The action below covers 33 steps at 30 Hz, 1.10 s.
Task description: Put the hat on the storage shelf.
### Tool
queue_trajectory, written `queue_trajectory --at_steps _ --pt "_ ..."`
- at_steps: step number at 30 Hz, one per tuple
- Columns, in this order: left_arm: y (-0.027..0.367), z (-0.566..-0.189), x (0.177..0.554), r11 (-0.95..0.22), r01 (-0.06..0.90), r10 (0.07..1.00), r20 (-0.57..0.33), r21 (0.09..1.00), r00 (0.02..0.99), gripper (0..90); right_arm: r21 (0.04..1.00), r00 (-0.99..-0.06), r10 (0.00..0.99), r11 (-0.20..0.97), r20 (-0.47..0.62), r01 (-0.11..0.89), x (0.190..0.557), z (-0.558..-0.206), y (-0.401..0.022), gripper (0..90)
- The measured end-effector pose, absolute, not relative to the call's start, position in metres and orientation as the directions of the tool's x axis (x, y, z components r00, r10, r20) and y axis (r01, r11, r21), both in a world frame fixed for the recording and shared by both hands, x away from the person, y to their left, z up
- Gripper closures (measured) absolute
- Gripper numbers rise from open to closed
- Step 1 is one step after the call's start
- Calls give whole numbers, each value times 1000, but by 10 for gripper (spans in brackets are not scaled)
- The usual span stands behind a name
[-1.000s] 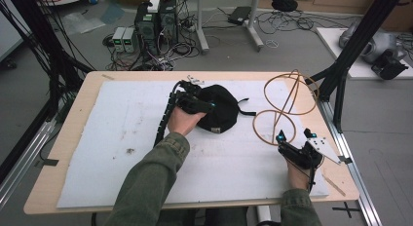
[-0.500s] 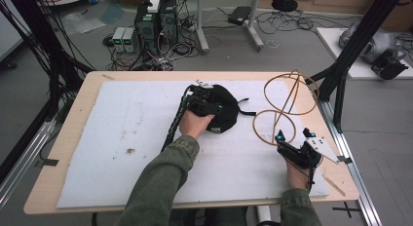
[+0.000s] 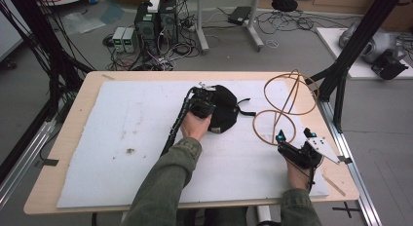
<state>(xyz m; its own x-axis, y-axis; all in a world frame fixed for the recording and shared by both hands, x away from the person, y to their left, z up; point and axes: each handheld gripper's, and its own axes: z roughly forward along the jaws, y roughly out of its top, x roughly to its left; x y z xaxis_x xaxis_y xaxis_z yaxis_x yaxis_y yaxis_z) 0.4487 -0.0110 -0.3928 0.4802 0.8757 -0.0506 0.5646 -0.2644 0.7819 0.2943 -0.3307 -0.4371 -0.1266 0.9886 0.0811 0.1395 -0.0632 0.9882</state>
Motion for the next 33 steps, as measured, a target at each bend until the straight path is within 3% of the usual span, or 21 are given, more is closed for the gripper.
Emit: queue_trajectory --at_steps 18,33 --pt "9 -370 433 -235 462 850 -50 855 525 875 990 -129 989 -48 65 133 292 -436 -329 54" --pt "39 -337 412 -99 356 832 -119 929 542 875 991 -138 989 -35 53 130 291 -436 -326 54"
